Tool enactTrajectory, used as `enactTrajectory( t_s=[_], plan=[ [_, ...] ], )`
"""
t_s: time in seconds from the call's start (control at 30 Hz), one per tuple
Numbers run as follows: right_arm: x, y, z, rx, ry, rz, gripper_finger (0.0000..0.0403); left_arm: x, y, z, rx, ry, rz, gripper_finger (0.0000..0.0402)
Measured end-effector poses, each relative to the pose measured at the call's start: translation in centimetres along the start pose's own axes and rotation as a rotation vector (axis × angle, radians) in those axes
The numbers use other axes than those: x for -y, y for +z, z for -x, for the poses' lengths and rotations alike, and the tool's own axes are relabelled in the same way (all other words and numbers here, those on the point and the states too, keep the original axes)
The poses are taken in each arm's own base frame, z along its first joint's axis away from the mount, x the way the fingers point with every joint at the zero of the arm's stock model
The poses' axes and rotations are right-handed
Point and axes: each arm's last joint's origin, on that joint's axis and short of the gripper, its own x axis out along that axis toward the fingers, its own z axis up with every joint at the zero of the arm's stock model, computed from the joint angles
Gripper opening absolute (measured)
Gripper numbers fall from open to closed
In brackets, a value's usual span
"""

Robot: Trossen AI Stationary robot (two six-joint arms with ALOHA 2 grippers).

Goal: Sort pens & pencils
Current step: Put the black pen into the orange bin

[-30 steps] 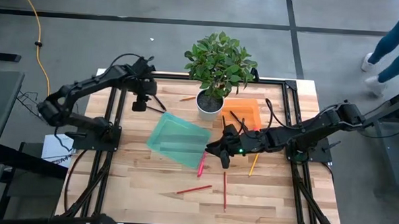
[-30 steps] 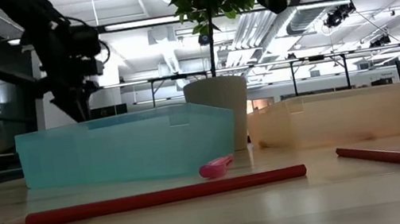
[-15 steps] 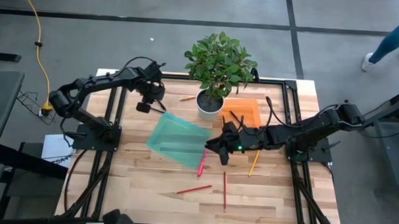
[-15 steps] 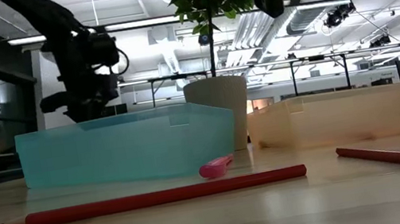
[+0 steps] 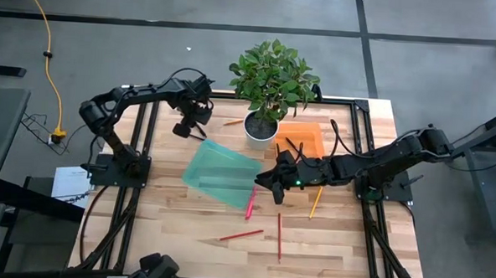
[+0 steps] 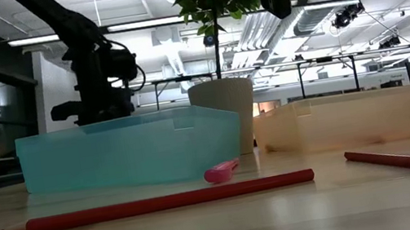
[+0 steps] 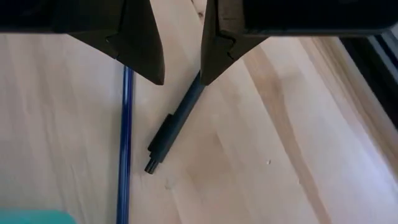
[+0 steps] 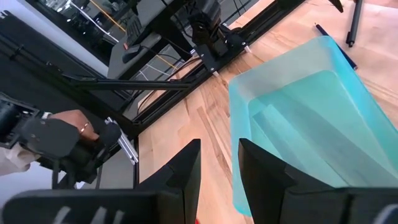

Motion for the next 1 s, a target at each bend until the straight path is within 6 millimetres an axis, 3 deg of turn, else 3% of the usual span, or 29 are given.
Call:
enactTrajectory(
  t_s=[0.43,1.0],
  plan=[
    [0.0,0.0,0.0,0.004,-0.006,0.008,0.0099,-0.5,0.1,-2.3,-0.026,-0.052,-0.048,0.0092],
    [0.1,0.0,0.0,0.001,-0.010,0.009,0.0099,-0.9,0.3,-2.5,-0.014,-0.012,-0.087,0.0092]
  ],
)
